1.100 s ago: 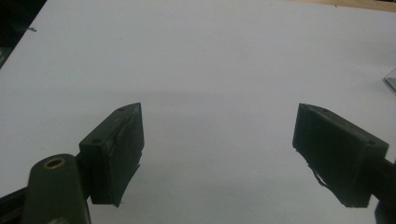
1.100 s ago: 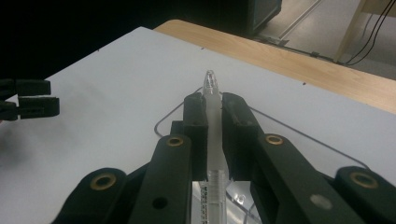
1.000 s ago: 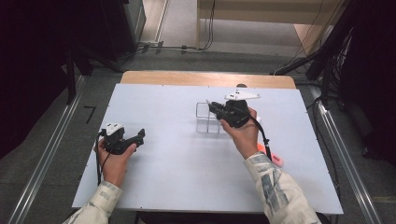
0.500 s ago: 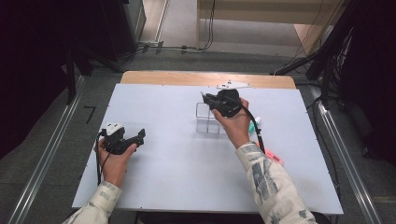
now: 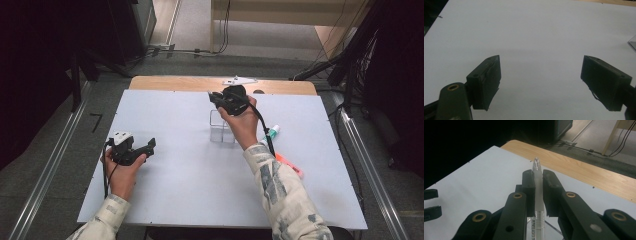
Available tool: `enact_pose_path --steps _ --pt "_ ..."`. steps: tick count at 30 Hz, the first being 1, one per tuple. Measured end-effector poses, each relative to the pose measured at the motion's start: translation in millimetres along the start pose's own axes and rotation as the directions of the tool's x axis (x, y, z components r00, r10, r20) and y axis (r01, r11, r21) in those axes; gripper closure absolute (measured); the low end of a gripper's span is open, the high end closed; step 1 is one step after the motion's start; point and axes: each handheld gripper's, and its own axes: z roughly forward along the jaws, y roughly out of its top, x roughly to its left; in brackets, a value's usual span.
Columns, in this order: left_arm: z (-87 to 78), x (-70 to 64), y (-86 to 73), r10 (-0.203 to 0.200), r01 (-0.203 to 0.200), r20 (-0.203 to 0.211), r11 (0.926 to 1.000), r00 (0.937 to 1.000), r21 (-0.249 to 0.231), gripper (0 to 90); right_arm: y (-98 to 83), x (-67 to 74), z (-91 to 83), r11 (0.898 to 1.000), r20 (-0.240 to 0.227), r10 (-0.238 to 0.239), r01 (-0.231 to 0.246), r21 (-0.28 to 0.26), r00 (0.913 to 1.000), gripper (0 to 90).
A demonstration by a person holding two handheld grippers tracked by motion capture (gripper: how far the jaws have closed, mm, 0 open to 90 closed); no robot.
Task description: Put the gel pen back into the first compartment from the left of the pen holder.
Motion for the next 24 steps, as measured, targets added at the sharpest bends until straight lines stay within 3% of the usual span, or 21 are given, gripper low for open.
enact_pose_path --steps 10,24 --pt "-0.3 0.9 0.4 0.0 0.0 -0.001 1.0 1.0 -0.002 17.2 9.3 -2.1 17.3 0.999 0.004 0.034 -0.034 -0.002 0.9994 79.0" --pt "-0.1 1.8 0.6 0.0 0.0 0.001 1.0 1.0 -0.005 17.2 14.5 -1.5 27.1 0.998 -0.001 0.056 -0.056 -0.005 0.9984 79.0"
